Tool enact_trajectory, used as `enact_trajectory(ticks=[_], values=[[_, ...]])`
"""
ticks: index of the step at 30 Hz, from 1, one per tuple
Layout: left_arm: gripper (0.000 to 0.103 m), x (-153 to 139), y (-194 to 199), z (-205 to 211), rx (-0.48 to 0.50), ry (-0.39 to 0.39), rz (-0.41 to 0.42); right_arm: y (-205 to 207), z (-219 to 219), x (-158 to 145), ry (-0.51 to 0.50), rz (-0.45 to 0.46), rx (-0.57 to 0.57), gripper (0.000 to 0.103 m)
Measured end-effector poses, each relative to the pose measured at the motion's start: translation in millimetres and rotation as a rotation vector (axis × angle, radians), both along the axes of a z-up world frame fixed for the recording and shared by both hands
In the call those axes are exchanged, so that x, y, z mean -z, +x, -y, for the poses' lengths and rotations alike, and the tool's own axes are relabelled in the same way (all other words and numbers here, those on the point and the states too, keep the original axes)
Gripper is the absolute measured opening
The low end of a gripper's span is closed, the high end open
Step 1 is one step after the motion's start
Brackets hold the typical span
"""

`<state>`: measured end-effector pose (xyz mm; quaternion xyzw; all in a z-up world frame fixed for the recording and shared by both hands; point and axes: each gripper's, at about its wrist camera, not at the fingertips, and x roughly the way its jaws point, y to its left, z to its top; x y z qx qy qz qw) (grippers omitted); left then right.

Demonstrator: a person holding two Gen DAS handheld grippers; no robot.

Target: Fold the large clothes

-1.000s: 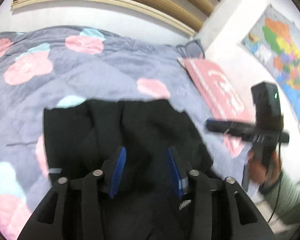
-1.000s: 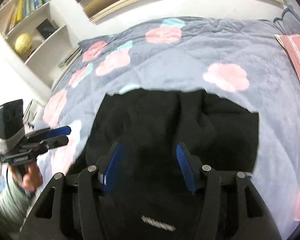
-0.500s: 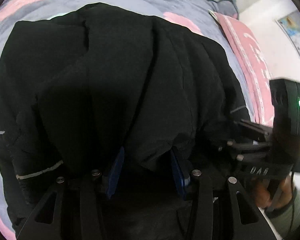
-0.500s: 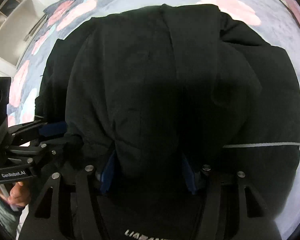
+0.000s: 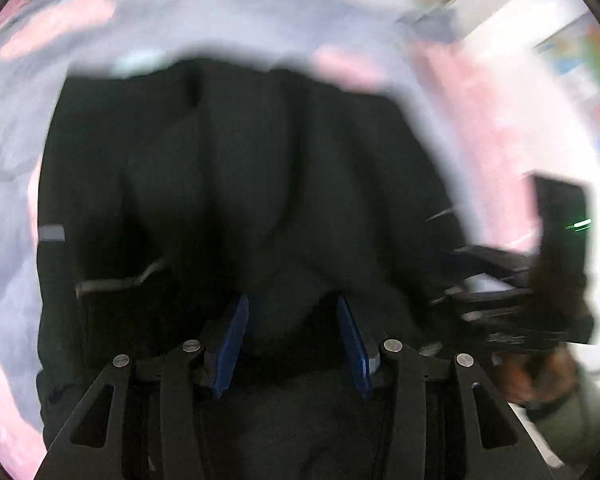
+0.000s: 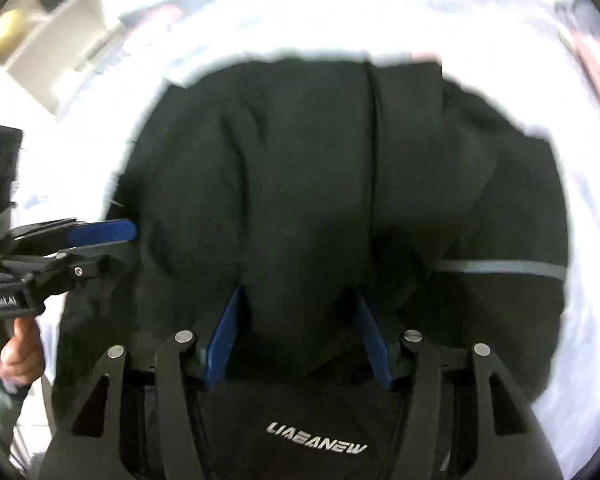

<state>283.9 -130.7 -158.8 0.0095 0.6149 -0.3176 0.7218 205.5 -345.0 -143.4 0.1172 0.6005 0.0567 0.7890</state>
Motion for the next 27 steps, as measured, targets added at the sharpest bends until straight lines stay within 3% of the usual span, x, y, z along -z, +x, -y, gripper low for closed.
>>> enact_trajectory(ticks=[3,5,7,11,13,18,21,27], values=[[0.045,22,-3,12,-0.012,0.06,0.021,2,5,17,0.022,-0.014,0.03,0.06],[0.045,13,-8,15,-0.01,0.087,0.048,1,6,11,0.014,-0.022,0.038,0.06],[0.045,0,-16,13,-0.011,0.064,0.068,-4,7,0,0.016,-0.025,0.043,0.06],[0.045,-38,-41,-35,-0.055,-0.029,0.084,-42,22,-35,0.034,0.026,0.048,0.06],[0.045,-52,-58,-77,-0.11,-0.034,0.101,-73,37,-46,0.027,0.025,0.072,0.06],[0.046,-49,-96,-179,-0.263,-0.02,0.022,-147,85,-48,-0.002,-0.039,0.181,0.06],[0.046,-35,-119,-218,-0.351,0.001,-0.035,-188,114,-38,0.025,-0.089,0.269,0.061],[0.046,3,-167,-268,-0.434,0.003,-0.144,-249,144,-17,0.077,-0.147,0.39,0.061]])
